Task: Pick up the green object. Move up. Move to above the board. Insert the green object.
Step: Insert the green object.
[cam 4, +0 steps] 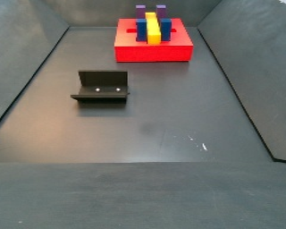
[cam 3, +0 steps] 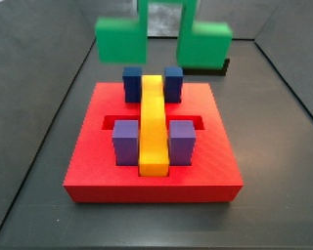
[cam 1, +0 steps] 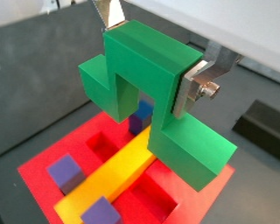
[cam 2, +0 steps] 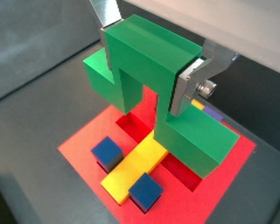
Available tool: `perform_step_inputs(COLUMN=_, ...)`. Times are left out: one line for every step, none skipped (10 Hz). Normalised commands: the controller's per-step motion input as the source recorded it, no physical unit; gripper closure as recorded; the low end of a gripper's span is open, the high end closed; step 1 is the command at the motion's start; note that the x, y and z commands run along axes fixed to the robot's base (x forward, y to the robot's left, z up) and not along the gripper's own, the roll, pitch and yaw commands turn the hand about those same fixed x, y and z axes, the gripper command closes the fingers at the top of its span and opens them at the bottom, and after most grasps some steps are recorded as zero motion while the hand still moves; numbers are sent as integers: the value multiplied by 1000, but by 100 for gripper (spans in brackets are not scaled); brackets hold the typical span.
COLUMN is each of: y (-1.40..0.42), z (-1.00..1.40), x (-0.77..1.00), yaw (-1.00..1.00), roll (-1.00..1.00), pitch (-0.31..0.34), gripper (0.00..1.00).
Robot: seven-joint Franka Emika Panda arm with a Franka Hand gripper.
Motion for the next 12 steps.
perform_step_inputs(y=-109, z=-517, x=0, yaw=0, roll=0, pitch=-136, gripper=100)
perform_step_inputs(y=-94, z=-489, x=0, yaw=0, roll=0, pitch=-139, gripper=100)
perform_step_inputs(y=-54, z=-357, x=0, yaw=0, roll=-46, pitch=-179, gripper=100)
perform_step_inputs(y=-17, z=-274, x=0, yaw=0, roll=-37, pitch=-139, gripper=100)
perform_step_inputs(y=-17, z=-263, x=0, yaw=34, roll=0, pitch=-97, gripper=100)
perform_step_inputs(y=0, z=0, x=-86, yaw=3, roll=0, pitch=-23, gripper=100)
perform_step_inputs(y=0, z=-103, x=-109, yaw=0, roll=0, pitch=-47, gripper=100)
perform_step_inputs(y=0, z=-266, x=-97, yaw=29, roll=0, pitch=-94, gripper=100)
perform_step_inputs(y=0, z=-386, x=-123, yaw=57, roll=4, pitch=-139, gripper=100)
perform_step_inputs(y=-26, z=-429, x=-120, yaw=83, roll=14, pitch=-154, gripper=100)
perform_step_inputs(y=-94, z=-323, x=-63, yaw=117, roll=9, pitch=-131, gripper=100)
perform_step_inputs(y=-111, z=-191, x=0, yaw=149, roll=0, pitch=-107, gripper=100)
